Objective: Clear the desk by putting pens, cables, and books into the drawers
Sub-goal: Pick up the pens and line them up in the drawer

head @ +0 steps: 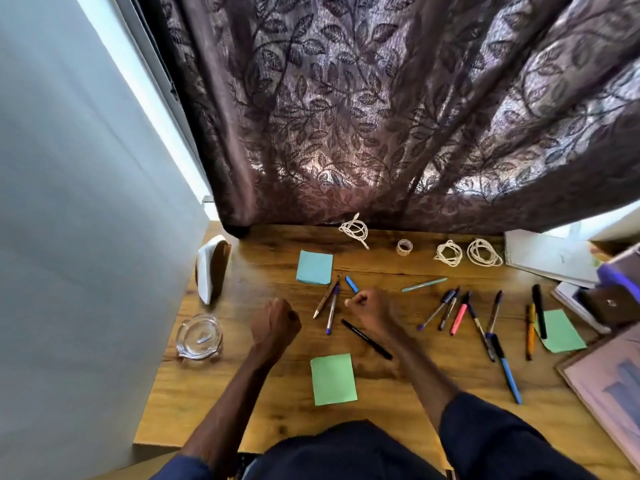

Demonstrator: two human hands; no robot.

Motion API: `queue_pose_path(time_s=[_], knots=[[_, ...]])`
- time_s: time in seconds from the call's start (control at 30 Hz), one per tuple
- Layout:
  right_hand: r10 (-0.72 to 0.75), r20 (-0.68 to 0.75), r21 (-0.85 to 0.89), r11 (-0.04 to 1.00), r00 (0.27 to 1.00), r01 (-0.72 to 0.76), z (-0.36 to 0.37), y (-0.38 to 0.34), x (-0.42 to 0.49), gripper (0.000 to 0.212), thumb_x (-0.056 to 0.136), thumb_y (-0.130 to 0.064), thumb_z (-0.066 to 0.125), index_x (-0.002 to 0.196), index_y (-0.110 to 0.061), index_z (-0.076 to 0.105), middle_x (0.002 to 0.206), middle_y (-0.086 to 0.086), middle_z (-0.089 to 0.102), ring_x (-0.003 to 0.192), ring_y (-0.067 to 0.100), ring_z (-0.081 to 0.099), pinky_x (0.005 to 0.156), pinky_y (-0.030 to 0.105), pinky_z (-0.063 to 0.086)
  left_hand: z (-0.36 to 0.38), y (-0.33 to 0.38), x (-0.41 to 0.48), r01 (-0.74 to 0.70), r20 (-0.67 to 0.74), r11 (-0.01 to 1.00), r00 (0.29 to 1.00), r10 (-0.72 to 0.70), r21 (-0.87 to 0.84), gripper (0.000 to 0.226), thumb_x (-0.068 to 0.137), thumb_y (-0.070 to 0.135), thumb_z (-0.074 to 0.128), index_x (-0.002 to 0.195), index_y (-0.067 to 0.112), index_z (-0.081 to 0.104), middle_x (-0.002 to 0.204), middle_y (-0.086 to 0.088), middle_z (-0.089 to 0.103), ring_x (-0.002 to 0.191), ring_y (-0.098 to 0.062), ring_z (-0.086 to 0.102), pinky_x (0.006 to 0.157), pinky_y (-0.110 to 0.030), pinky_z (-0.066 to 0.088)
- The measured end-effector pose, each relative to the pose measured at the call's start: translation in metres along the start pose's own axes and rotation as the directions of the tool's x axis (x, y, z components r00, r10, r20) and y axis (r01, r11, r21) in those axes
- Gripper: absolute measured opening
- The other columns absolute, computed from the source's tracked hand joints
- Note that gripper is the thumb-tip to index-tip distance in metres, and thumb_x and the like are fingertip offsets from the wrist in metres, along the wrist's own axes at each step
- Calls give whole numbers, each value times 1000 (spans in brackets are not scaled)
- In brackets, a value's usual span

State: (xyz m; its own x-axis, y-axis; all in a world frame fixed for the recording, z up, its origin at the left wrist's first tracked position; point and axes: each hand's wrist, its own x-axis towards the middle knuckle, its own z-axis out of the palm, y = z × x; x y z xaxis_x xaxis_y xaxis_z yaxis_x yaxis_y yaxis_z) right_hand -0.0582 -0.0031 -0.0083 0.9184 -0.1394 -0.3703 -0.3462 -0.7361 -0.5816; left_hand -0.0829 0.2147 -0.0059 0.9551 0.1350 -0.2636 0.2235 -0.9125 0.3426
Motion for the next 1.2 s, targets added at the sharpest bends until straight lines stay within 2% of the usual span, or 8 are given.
queue_pose_path(time_s=[0.07, 0.27, 0.43, 0.57, 0.7, 0.9, 1.03, 1.2], knots=[[34, -4, -77, 996, 999, -34, 8, -21, 19, 33, 84, -47, 75, 94, -16, 74, 87, -1, 74, 73, 8, 65, 56, 21, 46, 4, 4, 10, 18, -1, 1000, 1000, -18, -16, 19, 89, 19, 68, 70, 20, 69, 61, 7, 65, 46, -3, 56, 41, -21, 49], [159, 72, -190, 971, 985, -143, 33, -38, 48, 49, 86, -47, 70, 122, -14, 62, 125, 9, 65, 118, 29, 62, 89, 34, 51, 20, 26, 41, -2, 44, 997, 999, 6, -75, 13, 84, 29, 73, 82, 17, 70, 75, 3, 68, 63, -13, 61, 54, -33, 52], [187, 76, -100, 979, 979, -180, 30, -22, 52, 55, 74, -57, 71, 112, -16, 69, 113, 8, 71, 107, 30, 68, 82, 35, 55, 56, 36, 74, -88, 137, 996, 987, 89, -18, 31, 87, 43, 66, 97, 14, 67, 94, -4, 69, 81, -20, 63, 59, -27, 35], [125, 60, 3, 992, 990, -125, 0, 9, 43, 34, 76, -44, 72, 74, -10, 72, 72, 6, 72, 73, 23, 71, 60, 35, 54, 74, 28, 79, -112, 73, 994, 991, 112, -4, 13, 96, 33, 55, 100, 22, 60, 97, -5, 66, 80, -17, 55, 51, -21, 23], [103, -41, 192, 977, 994, -93, -33, 30, 18, 30, 86, -29, 72, 69, -4, 73, 66, 11, 70, 58, 17, 61, 53, 26, 43, 49, 39, 67, -220, 8, 975, 975, 220, -27, 17, 92, 26, 63, 104, 15, 66, 99, -12, 69, 93, -34, 66, 62, -30, 41], [219, -16, 539, 824, 975, -176, -56, 49, -33, 20, 87, -22, 73, 69, -12, 75, 52, -7, 66, 48, 2, 57, 50, 17, 43, 11, 52, 38, -351, 1, 864, 926, 377, -360, 14, 79, 32, 81, 80, 20, 73, 84, 5, 75, 76, -12, 70, 61, -33, 57], [222, 4, 724, 672, 975, -156, -57, 62, -75, 11, 85, -11, 76, 82, 0, 76, 71, 8, 75, 59, 13, 70, 53, 23, 54, -13, 81, -4, -73, 217, 637, 905, 365, -768, 13, 82, 31, 81, 91, 22, 79, 89, 1, 77, 82, -17, 72, 74, -36, 56], [265, -29, 803, 581, 964, -136, -55, 99, -132, 8, 91, -5, 69, 92, 1, 74, 77, 14, 72, 60, 18, 69, 56, 26, 58, 8, 125, -57, 166, 400, 508, 827, 395, -845, 12, 89, 21, 75, 98, 14, 79, 91, -11, 78, 72, -18, 70, 68, -35, 51]])
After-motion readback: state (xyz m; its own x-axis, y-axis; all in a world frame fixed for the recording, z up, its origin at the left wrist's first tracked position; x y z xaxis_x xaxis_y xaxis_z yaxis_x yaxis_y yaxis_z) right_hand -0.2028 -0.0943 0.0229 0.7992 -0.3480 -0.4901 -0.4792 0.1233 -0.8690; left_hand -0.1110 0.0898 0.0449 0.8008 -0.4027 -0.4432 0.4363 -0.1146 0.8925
